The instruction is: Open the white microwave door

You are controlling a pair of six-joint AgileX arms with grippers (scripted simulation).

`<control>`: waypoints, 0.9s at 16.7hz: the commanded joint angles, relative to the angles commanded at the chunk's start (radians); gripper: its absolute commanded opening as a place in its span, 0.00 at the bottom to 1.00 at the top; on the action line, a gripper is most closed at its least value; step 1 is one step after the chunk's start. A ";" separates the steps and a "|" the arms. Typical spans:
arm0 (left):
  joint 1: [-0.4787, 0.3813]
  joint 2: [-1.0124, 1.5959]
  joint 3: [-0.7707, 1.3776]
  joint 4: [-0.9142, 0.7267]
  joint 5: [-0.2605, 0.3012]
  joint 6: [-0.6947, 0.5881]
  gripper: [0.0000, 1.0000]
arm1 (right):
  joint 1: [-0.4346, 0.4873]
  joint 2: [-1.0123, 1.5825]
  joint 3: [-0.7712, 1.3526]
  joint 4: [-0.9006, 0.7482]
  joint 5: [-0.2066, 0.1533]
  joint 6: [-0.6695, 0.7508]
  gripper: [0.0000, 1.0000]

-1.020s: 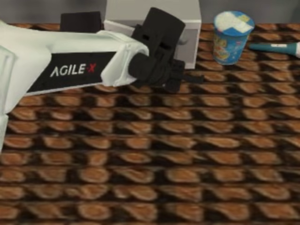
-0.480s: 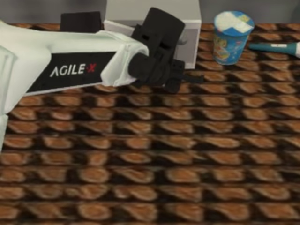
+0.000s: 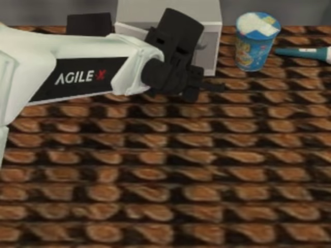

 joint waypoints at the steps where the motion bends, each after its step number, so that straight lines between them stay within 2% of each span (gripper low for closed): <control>1: 0.003 -0.004 -0.008 0.003 0.004 0.008 0.00 | 0.000 0.000 0.000 0.000 0.000 0.000 1.00; 6: 0.019 -0.030 -0.047 0.023 0.027 0.048 0.00 | 0.000 0.000 0.000 0.000 0.000 0.000 1.00; 15: 0.019 -0.030 -0.047 0.023 0.028 0.048 0.00 | 0.000 0.000 0.000 0.000 0.000 0.000 1.00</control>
